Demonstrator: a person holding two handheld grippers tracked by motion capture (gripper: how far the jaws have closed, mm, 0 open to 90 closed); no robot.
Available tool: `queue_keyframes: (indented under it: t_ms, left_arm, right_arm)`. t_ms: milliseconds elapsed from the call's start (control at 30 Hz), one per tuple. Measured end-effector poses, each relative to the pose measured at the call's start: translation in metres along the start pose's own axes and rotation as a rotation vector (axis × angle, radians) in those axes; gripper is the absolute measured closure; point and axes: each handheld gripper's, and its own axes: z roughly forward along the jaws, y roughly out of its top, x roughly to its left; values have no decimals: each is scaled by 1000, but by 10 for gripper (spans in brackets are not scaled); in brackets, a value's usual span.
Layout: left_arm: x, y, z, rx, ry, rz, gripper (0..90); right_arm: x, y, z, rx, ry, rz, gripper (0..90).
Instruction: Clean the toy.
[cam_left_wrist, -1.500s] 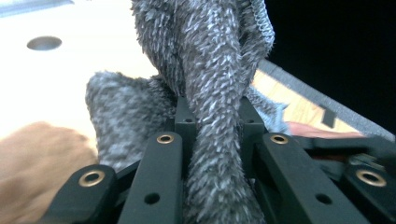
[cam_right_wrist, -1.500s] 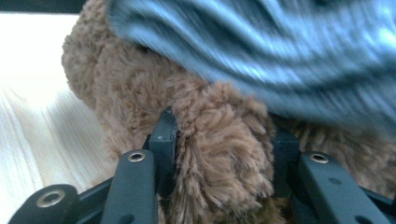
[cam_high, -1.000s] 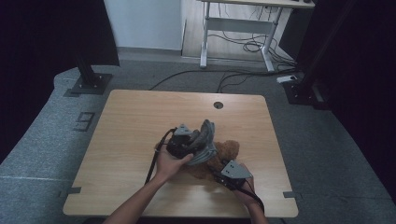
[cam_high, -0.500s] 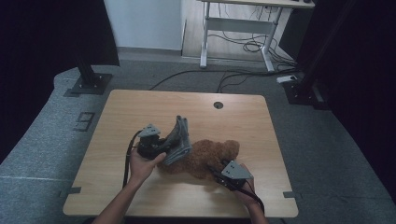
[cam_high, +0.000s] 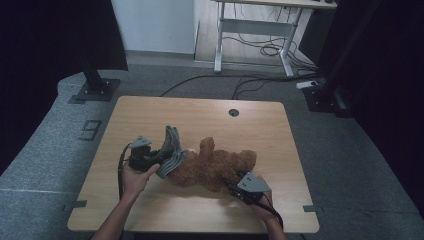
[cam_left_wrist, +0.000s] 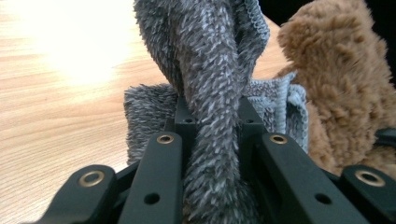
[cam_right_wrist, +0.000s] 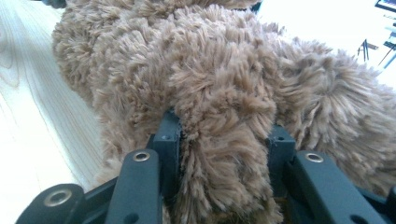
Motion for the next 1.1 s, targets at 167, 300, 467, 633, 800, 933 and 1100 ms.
queue_keyframes:
  t_ms: [167,300,467,633,800,933,1100]
  left_arm:
    - [-34,21,5,-15,-53,75,763]
    - [-70,42,23,-5,-111,143,762]
    - [-117,63,57,27,-179,203,760]
    - [-148,71,97,98,-169,255,759]
    - [-146,60,125,171,-141,250,758]
    - [-131,55,115,150,-145,221,759]
    - [-113,47,90,119,-78,228,759]
  right_arm:
    - [-1,0,0,-2,-1,6,592]
    - [0,1,0,-2,-2,1,592]
    - [0,1,0,-4,-3,-1,592]
    - [2,2,-1,-1,-8,-12,592]
    - [2,1,0,5,-12,-15,592]
    - [2,1,0,7,-12,-14,592]
    - [0,0,0,4,-10,8,591]
